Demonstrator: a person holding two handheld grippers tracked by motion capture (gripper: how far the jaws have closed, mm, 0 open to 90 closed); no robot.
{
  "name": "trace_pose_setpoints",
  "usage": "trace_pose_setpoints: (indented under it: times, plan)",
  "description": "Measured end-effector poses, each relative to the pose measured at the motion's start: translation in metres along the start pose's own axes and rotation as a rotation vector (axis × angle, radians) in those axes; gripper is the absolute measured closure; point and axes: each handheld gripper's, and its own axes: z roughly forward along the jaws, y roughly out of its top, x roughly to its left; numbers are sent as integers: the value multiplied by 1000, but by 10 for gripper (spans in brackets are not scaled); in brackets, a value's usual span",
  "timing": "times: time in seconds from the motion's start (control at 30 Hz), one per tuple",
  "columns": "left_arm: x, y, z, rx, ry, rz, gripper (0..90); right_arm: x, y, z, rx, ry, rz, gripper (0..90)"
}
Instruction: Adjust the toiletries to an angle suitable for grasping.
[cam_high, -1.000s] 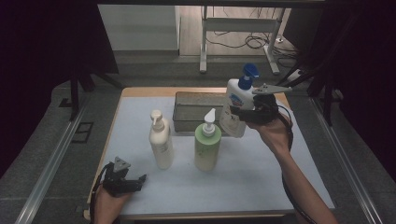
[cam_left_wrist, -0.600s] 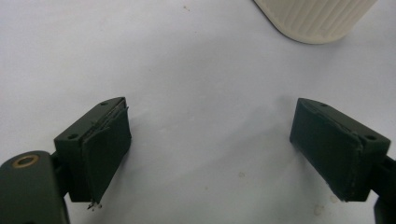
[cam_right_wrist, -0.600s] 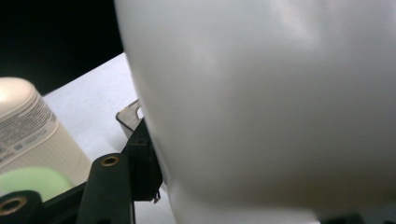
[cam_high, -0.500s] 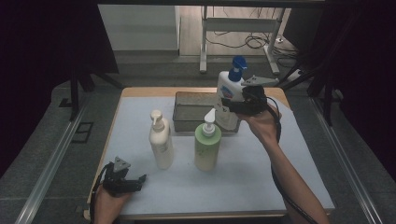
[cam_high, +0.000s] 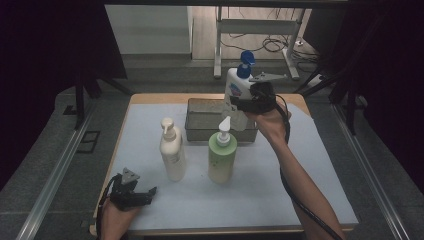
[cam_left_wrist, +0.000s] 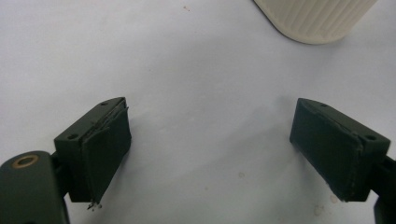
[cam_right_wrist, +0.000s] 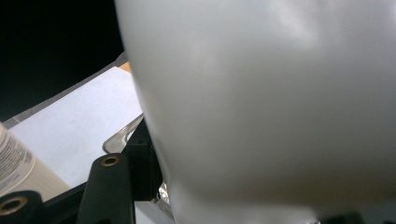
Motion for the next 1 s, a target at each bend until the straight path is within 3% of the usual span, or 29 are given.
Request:
trace_pose_setpoints:
  times: [0.53, 1.0]
  plan:
    - [0, 0, 0, -1, -2, -1, 121, 5, 10, 45, 2, -29, 0, 418]
    - [1, 0, 0, -1, -2, 2, 121, 11, -2, 83, 32, -25, 6, 417]
